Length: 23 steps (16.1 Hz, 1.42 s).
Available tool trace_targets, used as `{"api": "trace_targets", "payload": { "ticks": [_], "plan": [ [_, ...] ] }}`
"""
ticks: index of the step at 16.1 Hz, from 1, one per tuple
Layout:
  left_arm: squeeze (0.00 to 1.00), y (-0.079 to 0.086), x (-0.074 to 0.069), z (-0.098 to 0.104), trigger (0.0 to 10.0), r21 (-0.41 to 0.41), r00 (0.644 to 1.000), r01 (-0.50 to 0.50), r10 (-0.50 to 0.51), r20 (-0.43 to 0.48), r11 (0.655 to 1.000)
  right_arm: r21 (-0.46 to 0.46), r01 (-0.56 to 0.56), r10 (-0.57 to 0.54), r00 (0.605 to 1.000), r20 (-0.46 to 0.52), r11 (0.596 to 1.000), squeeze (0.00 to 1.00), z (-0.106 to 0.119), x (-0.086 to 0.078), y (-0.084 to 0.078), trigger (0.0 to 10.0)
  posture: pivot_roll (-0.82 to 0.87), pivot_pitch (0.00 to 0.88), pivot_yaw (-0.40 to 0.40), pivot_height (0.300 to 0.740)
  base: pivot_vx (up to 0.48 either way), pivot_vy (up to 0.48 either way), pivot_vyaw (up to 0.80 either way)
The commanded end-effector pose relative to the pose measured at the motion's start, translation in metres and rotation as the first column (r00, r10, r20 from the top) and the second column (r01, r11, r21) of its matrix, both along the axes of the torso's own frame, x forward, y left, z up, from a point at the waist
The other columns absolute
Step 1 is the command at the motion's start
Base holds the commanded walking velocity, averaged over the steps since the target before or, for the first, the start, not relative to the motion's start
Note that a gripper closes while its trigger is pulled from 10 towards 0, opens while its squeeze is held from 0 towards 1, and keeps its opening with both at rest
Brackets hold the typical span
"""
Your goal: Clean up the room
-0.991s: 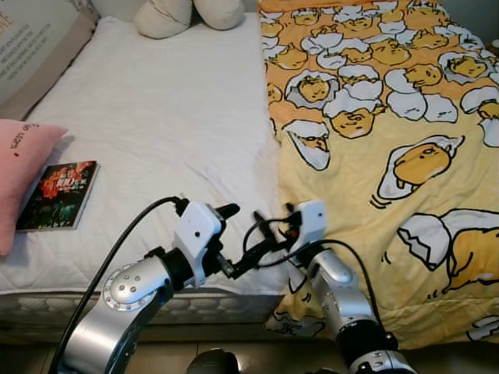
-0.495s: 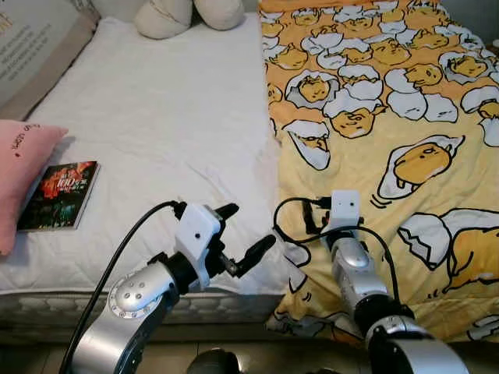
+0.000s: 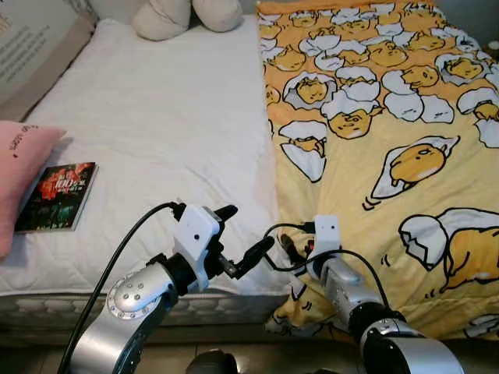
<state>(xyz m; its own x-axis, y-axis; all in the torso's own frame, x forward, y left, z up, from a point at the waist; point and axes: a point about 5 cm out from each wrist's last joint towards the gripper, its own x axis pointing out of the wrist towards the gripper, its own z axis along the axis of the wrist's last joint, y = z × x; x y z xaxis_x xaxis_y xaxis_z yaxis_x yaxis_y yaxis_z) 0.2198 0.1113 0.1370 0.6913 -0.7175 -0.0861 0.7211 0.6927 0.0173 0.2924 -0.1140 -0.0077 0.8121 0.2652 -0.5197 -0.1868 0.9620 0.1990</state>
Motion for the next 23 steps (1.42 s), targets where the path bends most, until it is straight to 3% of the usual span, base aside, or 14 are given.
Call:
{"api": "trace_targets", "payload": {
  "ticks": [1, 2, 4, 5, 6, 8, 11, 14, 15, 16, 17, 19, 23],
  "plan": [
    [0.00, 0.002, 0.002, 0.001, 10.0, 0.015, 1.000, -0.008, 0.008, 0.001, 1.000, 0.083, -0.079, 0.090, 0.986, -0.142, 0.993, 0.00, -0.024, -0.029, 0.026, 10.0, 0.18, 0.080, 0.089, 0.740, 0.000, 0.000, 0.00],
    [0.00, 0.002, 0.002, 0.001, 10.0, 0.015, 1.000, -0.009, 0.009, 0.000, 1.000, 0.096, -0.091, 0.104, 0.985, -0.140, 0.991, 0.00, -0.024, -0.031, 0.029, 10.0, 0.18, 0.080, 0.088, 0.740, 0.000, 0.000, 0.00],
    [0.00, 0.003, 0.001, 0.000, 10.0, 0.016, 1.000, -0.009, 0.009, -0.006, 1.000, 0.190, -0.183, 0.207, 0.972, -0.113, 0.965, 0.00, -0.024, -0.041, 0.050, 10.0, 0.17, 0.080, 0.086, 0.740, 0.000, 0.000, 0.00],
    [0.00, 0.003, 0.000, -0.001, 10.0, 0.016, 1.000, -0.007, 0.007, -0.009, 1.000, 0.236, -0.252, 0.281, 0.955, -0.098, 0.938, 0.00, -0.024, -0.047, 0.062, 10.0, 0.17, 0.080, 0.087, 0.740, 0.000, 0.000, 0.00],
    [0.00, 0.003, 0.000, -0.001, 10.0, 0.018, 1.000, -0.004, 0.004, -0.011, 1.000, 0.297, -0.366, 0.403, 0.912, -0.073, 0.882, 0.00, -0.024, -0.059, 0.079, 10.0, 0.16, 0.078, 0.086, 0.740, 0.000, 0.000, 0.00],
    [0.00, 0.003, 0.002, -0.001, 10.0, 0.019, 1.000, -0.003, 0.003, -0.011, 1.000, 0.255, -0.469, 0.492, 0.870, -0.033, 0.846, 0.00, -0.022, -0.063, 0.082, 10.0, 0.16, 0.074, 0.086, 0.740, 0.000, 0.000, 0.00],
    [0.00, 0.003, 0.004, 0.000, 10.0, 0.019, 1.000, 0.001, -0.001, -0.005, 1.000, 0.235, -0.532, 0.529, 0.845, 0.079, 0.814, 0.00, -0.003, -0.046, 0.076, 10.0, 0.15, 0.064, 0.085, 0.740, 0.000, 0.000, 0.00],
    [0.00, 0.002, 0.005, 0.001, 10.0, 0.020, 1.000, 0.001, -0.001, 0.000, 1.000, 0.028, -0.425, 0.409, 0.884, 0.227, 0.905, 0.00, 0.017, -0.021, 0.058, 10.0, 0.15, 0.062, 0.082, 0.740, 0.000, 0.000, 0.00],
    [0.00, 0.002, 0.005, 0.000, 10.0, 0.021, 1.000, -0.002, 0.002, 0.000, 1.000, -0.019, -0.330, 0.322, 0.904, 0.281, 0.944, 0.00, 0.024, -0.014, 0.049, 10.0, 0.15, 0.062, 0.078, 0.740, 0.000, 0.000, 0.00],
    [0.00, 0.003, 0.005, 0.000, 10.0, 0.022, 1.000, -0.003, 0.003, 0.001, 1.000, -0.021, -0.295, 0.288, 0.911, 0.296, 0.955, 0.00, 0.026, -0.013, 0.045, 10.0, 0.15, 0.062, 0.077, 0.740, 0.000, 0.000, 0.00],
    [0.00, 0.003, 0.005, 0.000, 10.0, 0.019, 1.000, -0.012, 0.012, 0.002, 1.000, -0.032, -0.188, 0.188, 0.928, 0.322, 0.982, 0.00, 0.027, -0.013, 0.033, 10.0, 0.15, 0.063, 0.077, 0.740, 0.000, 0.000, 0.00],
    [0.00, 0.005, 0.005, -0.001, 10.0, 0.015, 0.999, -0.039, 0.039, 0.005, 0.999, -0.059, -0.087, 0.102, 0.934, 0.344, 0.994, 0.00, 0.023, -0.019, 0.018, 10.0, 0.14, 0.066, 0.078, 0.740, 0.000, 0.000, 0.00],
    [0.00, 0.007, 0.000, -0.004, 10.0, 0.017, 0.999, -0.055, 0.055, -0.001, 0.998, -0.174, 0.031, 0.032, 0.938, 0.346, 0.984, 0.00, 0.002, -0.055, -0.012, 10.0, 0.14, 0.079, 0.086, 0.740, 0.000, 0.000, 0.00]
  ]
}}
